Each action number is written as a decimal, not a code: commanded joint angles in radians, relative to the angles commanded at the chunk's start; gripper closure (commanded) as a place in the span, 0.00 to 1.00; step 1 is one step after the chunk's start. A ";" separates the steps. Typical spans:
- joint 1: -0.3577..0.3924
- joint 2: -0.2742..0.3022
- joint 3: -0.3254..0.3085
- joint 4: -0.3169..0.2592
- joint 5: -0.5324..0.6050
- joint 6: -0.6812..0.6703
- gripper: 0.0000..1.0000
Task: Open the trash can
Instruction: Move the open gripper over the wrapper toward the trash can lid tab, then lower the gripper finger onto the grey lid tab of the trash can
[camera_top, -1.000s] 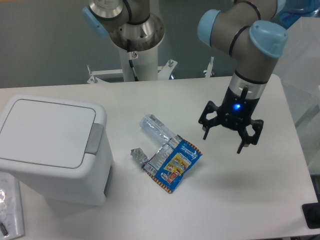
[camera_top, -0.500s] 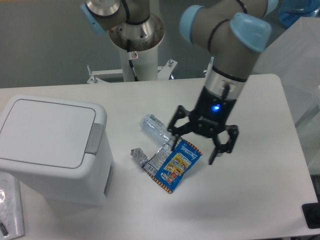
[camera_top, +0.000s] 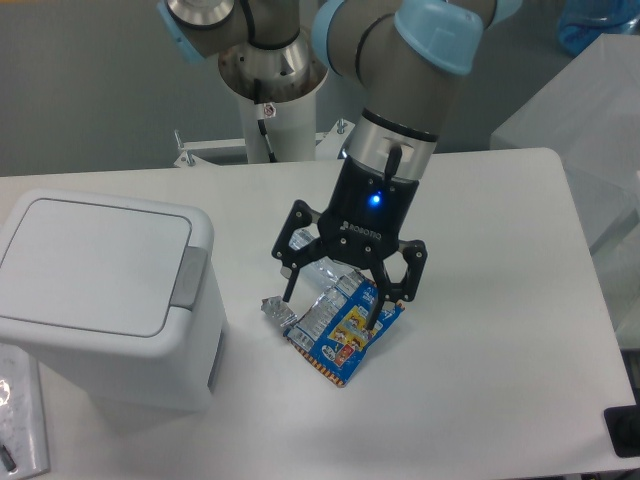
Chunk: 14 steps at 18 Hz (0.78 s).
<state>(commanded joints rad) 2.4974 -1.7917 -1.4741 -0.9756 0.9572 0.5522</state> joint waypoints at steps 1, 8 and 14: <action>-0.017 0.002 -0.002 0.000 0.000 -0.008 0.00; -0.055 0.002 -0.023 0.006 0.003 -0.064 0.00; -0.071 0.015 -0.104 0.090 0.003 -0.066 0.00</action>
<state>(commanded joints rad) 2.4268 -1.7764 -1.5783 -0.8853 0.9603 0.4863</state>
